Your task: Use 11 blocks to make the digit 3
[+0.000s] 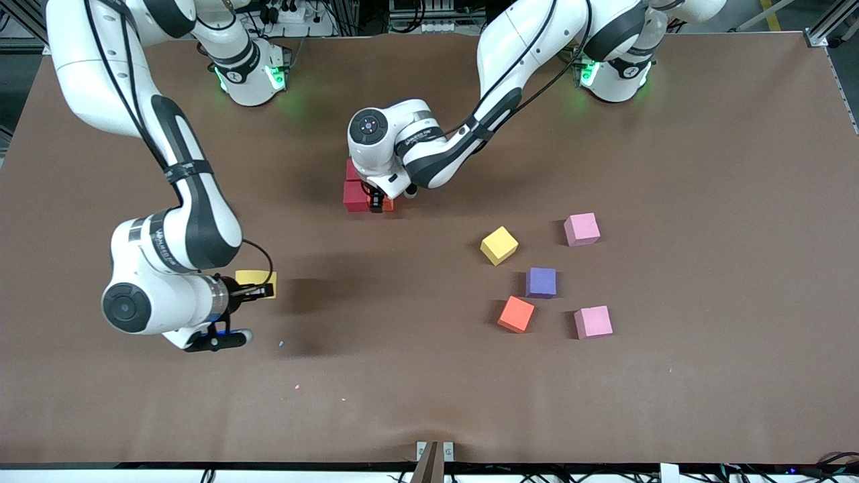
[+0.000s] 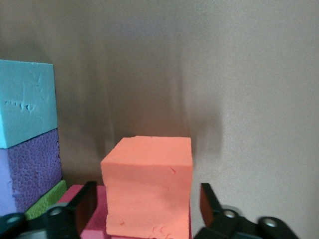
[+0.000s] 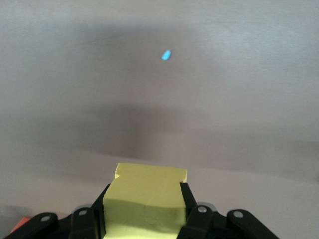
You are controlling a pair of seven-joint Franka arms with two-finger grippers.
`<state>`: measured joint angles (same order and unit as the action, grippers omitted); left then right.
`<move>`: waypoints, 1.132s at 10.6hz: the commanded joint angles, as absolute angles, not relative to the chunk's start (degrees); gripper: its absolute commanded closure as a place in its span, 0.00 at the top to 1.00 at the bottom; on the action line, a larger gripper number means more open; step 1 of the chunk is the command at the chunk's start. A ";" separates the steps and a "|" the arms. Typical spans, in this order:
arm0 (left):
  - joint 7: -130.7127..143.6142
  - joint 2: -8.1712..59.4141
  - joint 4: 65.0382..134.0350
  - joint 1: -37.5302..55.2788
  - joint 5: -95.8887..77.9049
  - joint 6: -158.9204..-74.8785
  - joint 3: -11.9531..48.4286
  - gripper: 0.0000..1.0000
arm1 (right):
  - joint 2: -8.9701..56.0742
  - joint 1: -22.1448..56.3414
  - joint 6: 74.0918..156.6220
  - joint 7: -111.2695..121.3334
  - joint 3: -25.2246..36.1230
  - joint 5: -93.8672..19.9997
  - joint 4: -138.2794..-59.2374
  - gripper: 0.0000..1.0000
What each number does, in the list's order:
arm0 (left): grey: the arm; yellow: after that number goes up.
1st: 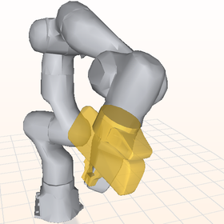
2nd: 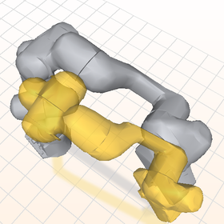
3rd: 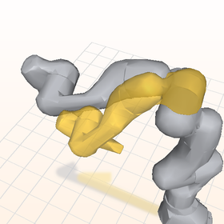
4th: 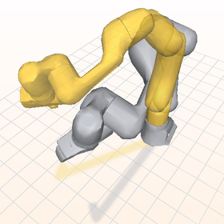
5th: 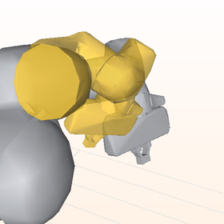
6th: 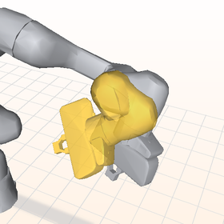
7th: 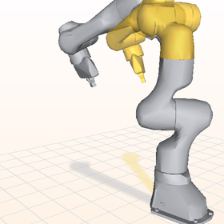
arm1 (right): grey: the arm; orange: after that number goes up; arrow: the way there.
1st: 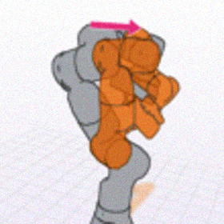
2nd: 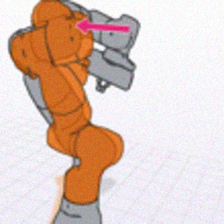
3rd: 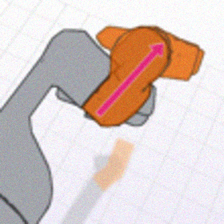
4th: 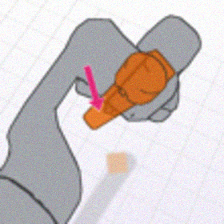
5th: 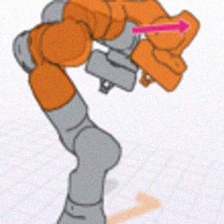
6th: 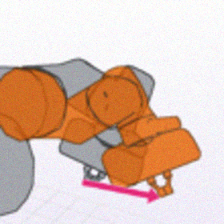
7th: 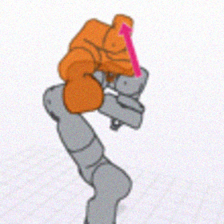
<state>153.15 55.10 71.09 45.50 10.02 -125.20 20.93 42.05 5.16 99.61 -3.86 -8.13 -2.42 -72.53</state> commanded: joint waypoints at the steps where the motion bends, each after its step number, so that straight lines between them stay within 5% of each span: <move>1: 152.75 53.45 69.79 45.70 8.35 -121.13 20.83 1.00 | 40.43 5.53 98.79 -3.08 -8.70 -3.08 -73.39 0.09; 8: 138.54 41.16 77.58 40.98 9.49 -112.85 20.39 1.00 | 38.51 10.19 100.27 -4.13 -8.61 -3.16 -76.54 0.09; 12: 122.30 30.52 90.94 30.70 10.28 -113.73 20.57 1.00 | 31.75 13.88 112.56 -4.22 -8.61 -2.99 -90.67 0.09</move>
<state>127.38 36.82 83.05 34.60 9.95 -113.14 20.27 37.49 12.56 108.44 -3.97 -8.85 -2.46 -81.98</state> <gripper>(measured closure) 0.000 0.441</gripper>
